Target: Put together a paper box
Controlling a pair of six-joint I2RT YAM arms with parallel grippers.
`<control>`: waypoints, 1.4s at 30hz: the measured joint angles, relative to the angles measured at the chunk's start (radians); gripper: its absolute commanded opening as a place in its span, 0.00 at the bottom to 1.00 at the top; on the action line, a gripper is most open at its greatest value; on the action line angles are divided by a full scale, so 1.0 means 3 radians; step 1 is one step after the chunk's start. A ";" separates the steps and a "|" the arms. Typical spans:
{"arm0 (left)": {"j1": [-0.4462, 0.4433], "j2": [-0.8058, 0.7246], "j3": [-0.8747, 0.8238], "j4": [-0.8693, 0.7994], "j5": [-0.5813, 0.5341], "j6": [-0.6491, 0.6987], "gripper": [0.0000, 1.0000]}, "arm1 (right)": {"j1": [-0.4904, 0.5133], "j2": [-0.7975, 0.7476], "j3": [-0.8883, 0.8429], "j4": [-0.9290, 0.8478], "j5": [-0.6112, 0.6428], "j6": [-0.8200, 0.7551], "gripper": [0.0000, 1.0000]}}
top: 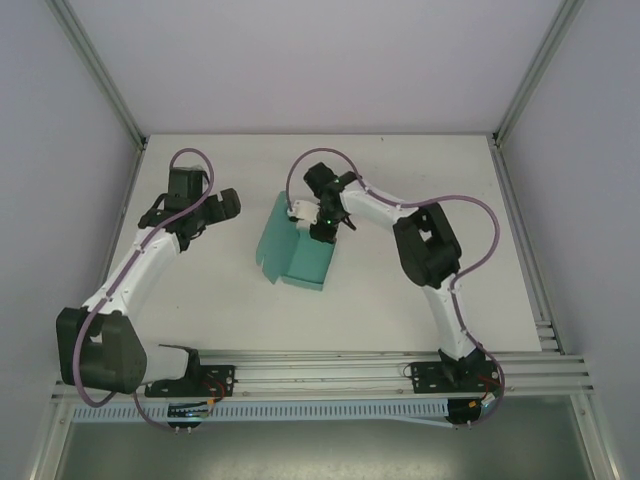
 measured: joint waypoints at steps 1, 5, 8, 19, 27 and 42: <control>0.0000 -0.0019 -0.0001 0.0003 -0.0009 0.0000 0.98 | 0.0003 -0.0106 -0.0164 0.0116 0.0132 0.0254 0.00; 0.0000 -0.0050 -0.0017 0.0027 -0.0025 -0.0011 0.99 | 0.0019 -0.0431 -0.0570 0.0356 0.0802 0.1486 0.01; 0.0000 -0.0052 -0.0038 0.0037 -0.0022 -0.0028 0.98 | 0.0039 -0.0665 -0.0871 0.0460 0.1261 0.2509 0.04; 0.0000 0.0005 -0.0381 0.0715 0.0971 0.0483 0.98 | 0.0304 -0.0912 -0.1465 0.0659 0.1521 0.4335 0.17; 0.0000 0.0280 -0.0371 0.0952 0.2015 0.1100 0.99 | 0.0294 -0.1137 -0.1542 0.0738 0.1588 0.4342 0.70; -0.0075 0.1475 0.1258 -0.0116 0.2743 0.2962 0.96 | -0.0734 -0.1654 -0.1207 0.0935 0.0158 0.1191 0.99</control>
